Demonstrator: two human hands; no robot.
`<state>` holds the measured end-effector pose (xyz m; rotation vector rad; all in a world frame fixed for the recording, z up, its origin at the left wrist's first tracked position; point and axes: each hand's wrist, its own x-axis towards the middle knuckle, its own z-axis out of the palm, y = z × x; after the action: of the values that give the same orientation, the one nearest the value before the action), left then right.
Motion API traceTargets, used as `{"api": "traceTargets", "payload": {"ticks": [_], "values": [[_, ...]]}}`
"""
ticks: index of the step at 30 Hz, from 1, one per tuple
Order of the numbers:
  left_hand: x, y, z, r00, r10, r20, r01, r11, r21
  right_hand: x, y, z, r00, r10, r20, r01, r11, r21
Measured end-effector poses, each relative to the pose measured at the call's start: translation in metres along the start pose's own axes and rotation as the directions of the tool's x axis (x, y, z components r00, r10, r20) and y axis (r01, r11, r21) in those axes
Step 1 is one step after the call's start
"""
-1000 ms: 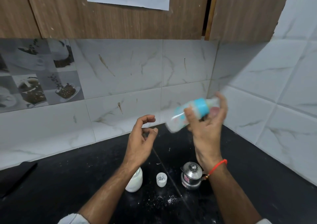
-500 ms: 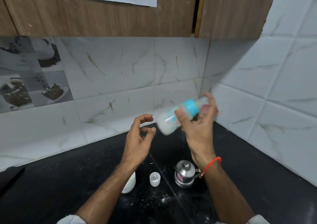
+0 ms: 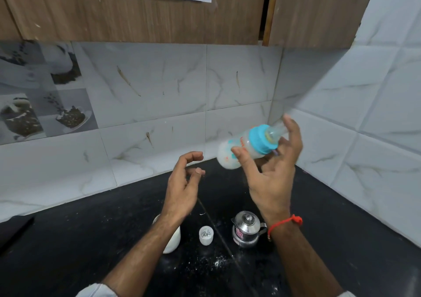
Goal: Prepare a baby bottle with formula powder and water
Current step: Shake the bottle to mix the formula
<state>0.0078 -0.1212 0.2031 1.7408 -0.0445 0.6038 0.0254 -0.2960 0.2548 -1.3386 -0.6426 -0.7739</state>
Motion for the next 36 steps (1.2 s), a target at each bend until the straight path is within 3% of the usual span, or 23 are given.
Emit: {"api": "traceTargets", "payload": {"ticks": [2, 5, 8, 11, 16, 18, 20, 22, 28, 36], "values": [[-0.001, 0.000, 0.000, 1.000, -0.003, 0.009, 0.003, 1.000, 0.003, -0.002, 0.002, 0.000, 0.999, 0.001, 0.050, 0.004, 0.996, -0.086], [-0.003, -0.001, 0.001, 0.999, 0.002, 0.037, -0.001, 1.000, -0.027, -0.010, 0.006, 0.001, 0.953, 0.240, 0.183, -0.220, 0.968, -0.125], [-0.008, -0.002, 0.000, 0.974, 0.066, 0.218, -0.040, 0.992, -0.122, -0.013, 0.006, 0.001, 0.958, 0.261, 0.116, -0.259, 0.965, -0.032], [-0.010, 0.001, 0.009, 0.922, 0.094, 0.375, -0.070, 0.995, -0.078, -0.018, 0.006, 0.007, 0.948, 0.269, 0.173, -0.263, 0.963, -0.057], [-0.006, 0.005, 0.014, 0.953, -0.015, 0.301, -0.005, 0.998, 0.063, -0.021, 0.002, 0.013, 0.914, 0.298, 0.274, -0.274, 0.954, -0.120], [-0.010, 0.005, 0.014, 0.918, -0.044, 0.393, 0.022, 0.998, 0.062, -0.006, 0.000, 0.010, 0.885, 0.372, 0.280, -0.372, 0.927, -0.052], [-0.015, 0.009, 0.017, 0.885, -0.020, 0.465, -0.001, 0.999, 0.044, 0.011, -0.003, 0.008, 0.822, 0.418, 0.386, -0.479, 0.874, 0.074], [-0.018, 0.016, 0.023, 0.886, -0.013, 0.463, 0.018, 1.000, -0.007, 0.021, -0.006, 0.009, 0.768, 0.401, 0.499, -0.532, 0.833, 0.151], [-0.017, 0.027, 0.020, 0.883, 0.019, 0.468, 0.003, 0.999, -0.047, 0.020, -0.007, 0.012, 0.783, 0.272, 0.559, -0.449, 0.869, 0.206], [-0.024, 0.033, 0.029, 0.940, -0.062, 0.335, 0.018, 0.991, 0.134, 0.013, -0.001, 0.010, 0.847, 0.294, 0.442, -0.409, 0.893, 0.190]]}}
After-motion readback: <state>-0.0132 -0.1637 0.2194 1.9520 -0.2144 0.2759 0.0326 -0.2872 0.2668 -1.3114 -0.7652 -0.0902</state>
